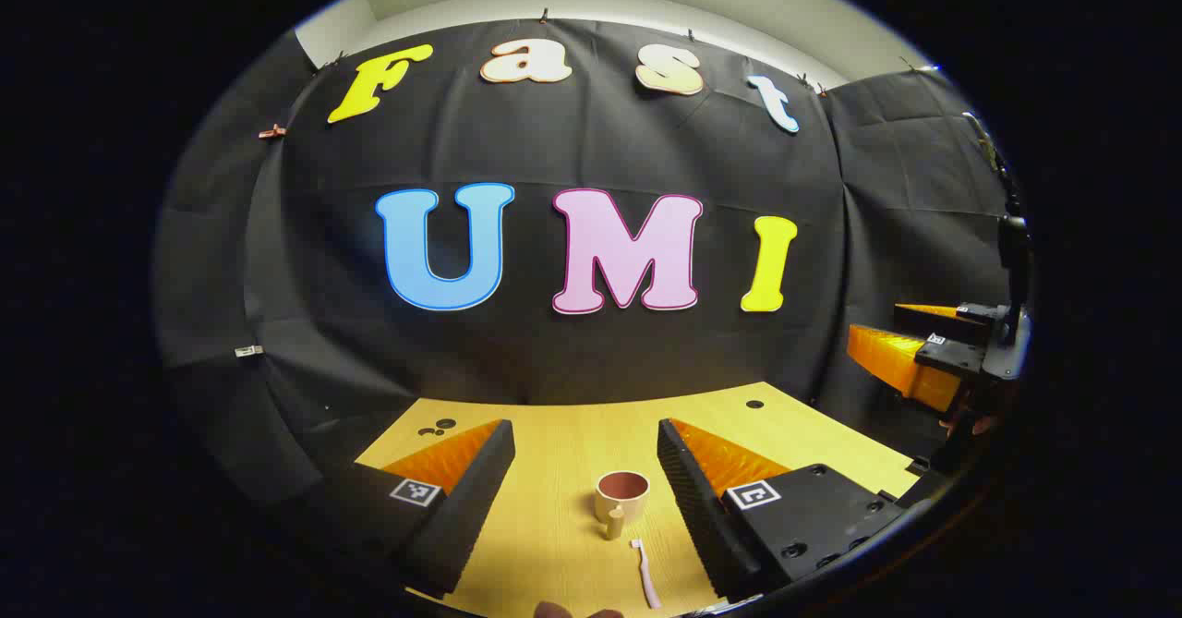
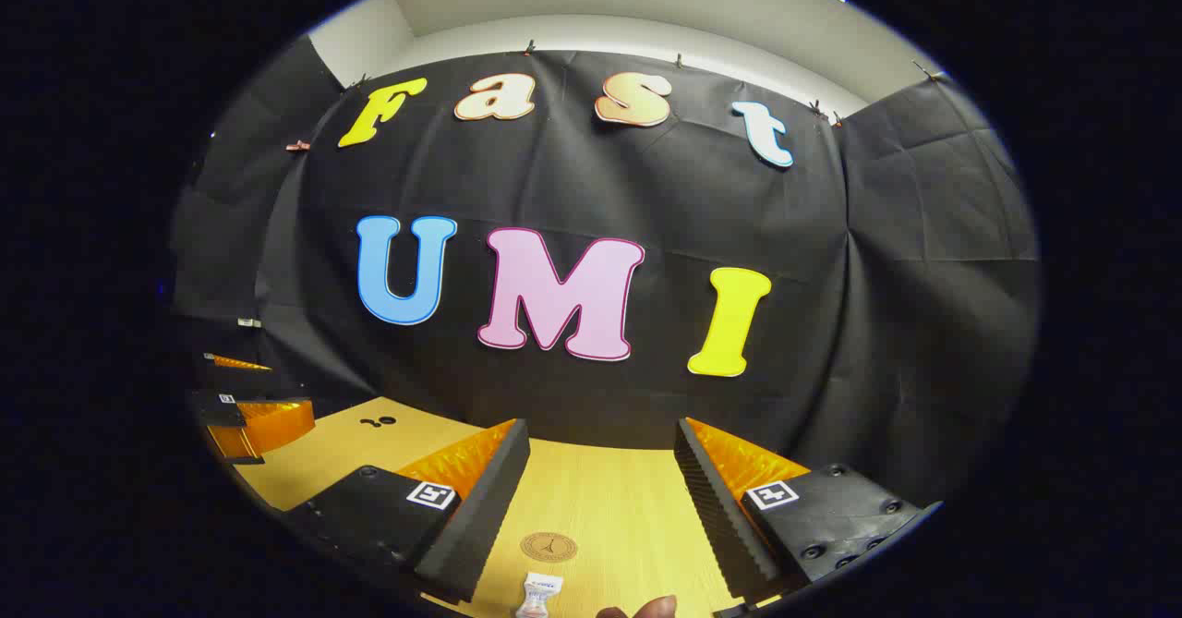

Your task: Put the toothbrush and toothpaste on the desktop into the cup, then pick up the cup and place it on the coaster on the desktop.

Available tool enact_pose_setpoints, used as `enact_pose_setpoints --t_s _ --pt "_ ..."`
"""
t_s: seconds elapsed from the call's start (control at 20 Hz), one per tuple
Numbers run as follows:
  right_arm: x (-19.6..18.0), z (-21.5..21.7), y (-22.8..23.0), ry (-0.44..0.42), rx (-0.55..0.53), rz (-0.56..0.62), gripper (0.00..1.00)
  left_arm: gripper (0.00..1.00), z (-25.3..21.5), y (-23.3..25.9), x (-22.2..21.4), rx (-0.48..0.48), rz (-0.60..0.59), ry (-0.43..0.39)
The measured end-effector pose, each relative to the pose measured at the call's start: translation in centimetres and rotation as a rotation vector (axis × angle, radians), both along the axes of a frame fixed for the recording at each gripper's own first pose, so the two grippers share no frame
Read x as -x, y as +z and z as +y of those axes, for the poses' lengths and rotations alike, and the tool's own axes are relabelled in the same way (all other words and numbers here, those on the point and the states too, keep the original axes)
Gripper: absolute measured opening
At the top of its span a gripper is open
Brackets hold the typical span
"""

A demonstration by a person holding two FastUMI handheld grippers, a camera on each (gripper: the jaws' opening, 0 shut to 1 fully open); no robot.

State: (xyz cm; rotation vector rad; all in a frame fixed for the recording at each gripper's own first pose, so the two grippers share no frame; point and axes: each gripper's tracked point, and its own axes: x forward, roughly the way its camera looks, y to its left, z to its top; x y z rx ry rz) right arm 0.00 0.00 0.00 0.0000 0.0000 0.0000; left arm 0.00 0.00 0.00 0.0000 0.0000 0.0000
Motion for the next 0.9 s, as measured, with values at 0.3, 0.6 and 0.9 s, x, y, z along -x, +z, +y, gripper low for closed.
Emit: enact_pose_setpoints --t_s 0.3,0.6,0.9 --pt "-0.5 0.1 -0.8 0.008 0.011 0.021 1.00 0.96 -0.1 -0.5 -0.6 -0.012 0.016 -0.007" --pt "-0.7 0.1 -1.5 0.016 0.013 0.035 0.97 0.96 -0.2 -1.2 -1.1 -0.019 0.037 -0.013" --pt "-1.0 0.4 -3.2 0.034 0.007 0.082 0.97 0.96 -0.2 -2.3 -1.3 -0.014 0.064 -0.009"
